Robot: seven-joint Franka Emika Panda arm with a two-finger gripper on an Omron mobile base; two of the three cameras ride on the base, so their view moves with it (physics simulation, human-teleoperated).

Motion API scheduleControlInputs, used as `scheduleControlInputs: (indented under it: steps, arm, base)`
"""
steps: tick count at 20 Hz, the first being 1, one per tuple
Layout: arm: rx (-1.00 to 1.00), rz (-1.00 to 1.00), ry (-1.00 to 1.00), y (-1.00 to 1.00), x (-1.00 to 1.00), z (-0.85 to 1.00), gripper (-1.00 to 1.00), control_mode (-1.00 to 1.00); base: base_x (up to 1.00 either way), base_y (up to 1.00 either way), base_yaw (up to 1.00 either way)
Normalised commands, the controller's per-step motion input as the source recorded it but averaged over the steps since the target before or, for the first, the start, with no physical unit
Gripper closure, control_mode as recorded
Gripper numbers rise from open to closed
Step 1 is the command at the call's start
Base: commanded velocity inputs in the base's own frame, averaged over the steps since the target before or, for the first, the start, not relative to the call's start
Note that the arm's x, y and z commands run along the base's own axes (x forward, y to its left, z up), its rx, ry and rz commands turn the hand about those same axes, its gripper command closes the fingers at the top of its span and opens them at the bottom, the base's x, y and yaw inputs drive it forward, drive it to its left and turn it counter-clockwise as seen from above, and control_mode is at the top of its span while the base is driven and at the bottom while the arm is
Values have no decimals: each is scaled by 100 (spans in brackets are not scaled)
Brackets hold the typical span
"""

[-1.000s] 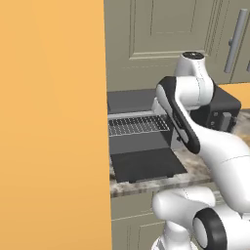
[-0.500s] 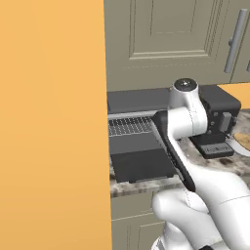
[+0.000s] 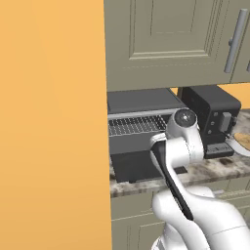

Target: Pull the toaster oven rack outwards. Pick up the baguette from the plate and place it on the toaster oven rack. Close the toaster oven door fully and set the temperature to the lowest setting.

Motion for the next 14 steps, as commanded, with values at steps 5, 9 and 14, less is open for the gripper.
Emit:
scheduleControlInputs:
  steps: [5,9,14]
  arm:
    - [0,0,1,0,49,-7,-100,-100]
    - [0,0,8,0,66,0,-100,-100]
    - [0,0,9,4,56,0,-100,-100]
  base:
    - [0,0,0]
    - [0,0,0]
    - [0,0,0]
